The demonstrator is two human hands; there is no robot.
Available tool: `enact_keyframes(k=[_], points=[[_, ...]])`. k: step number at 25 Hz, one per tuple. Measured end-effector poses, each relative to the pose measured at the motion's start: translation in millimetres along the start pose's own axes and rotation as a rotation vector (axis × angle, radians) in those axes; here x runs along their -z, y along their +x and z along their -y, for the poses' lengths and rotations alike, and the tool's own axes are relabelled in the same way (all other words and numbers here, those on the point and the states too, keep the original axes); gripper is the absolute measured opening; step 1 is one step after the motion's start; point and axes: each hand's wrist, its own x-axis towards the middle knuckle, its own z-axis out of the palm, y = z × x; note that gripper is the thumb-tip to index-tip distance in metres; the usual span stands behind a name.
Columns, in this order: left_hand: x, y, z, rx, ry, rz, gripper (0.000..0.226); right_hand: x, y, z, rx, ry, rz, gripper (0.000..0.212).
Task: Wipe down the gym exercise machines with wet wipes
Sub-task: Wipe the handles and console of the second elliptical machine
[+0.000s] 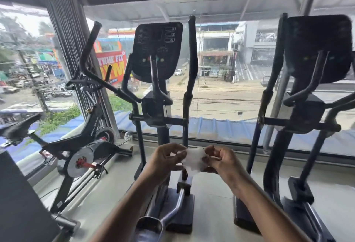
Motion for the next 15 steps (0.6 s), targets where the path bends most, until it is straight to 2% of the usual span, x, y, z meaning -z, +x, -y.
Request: enact_keyframes(k=[2,4,5,9,12,13,15], points=[[4,29,-4,-0.056,-0.021,0.012,0.018,-2,35,3,0.009,0.047,0.003,0.012],[8,60,2,-0.049,-0.062,0.069,0.041,-6,69,8,0.006,0.111,-0.016,0.015],[10,77,6,-0.022,-0.094,0.076,0.044,-7,86,9,-0.002,0.126,-0.029,0.014],[33,161,20,-0.035,-0.105,-0.003,0.014,-6,158,8,0.020,0.006,0.006,0.015],[46,210,27,-0.072,-0.027,0.059,0.007,-7,202,2,0.094,-0.065,0.018,0.020],[49,219,29,-0.070,-0.008,0.087,0.008,-10,212,-1,0.095,-0.058,-0.004,0.018],[53,233,34,-0.063,0.006,0.105,0.025,-17,227,-6,0.115,-0.051,-0.045,0.022]])
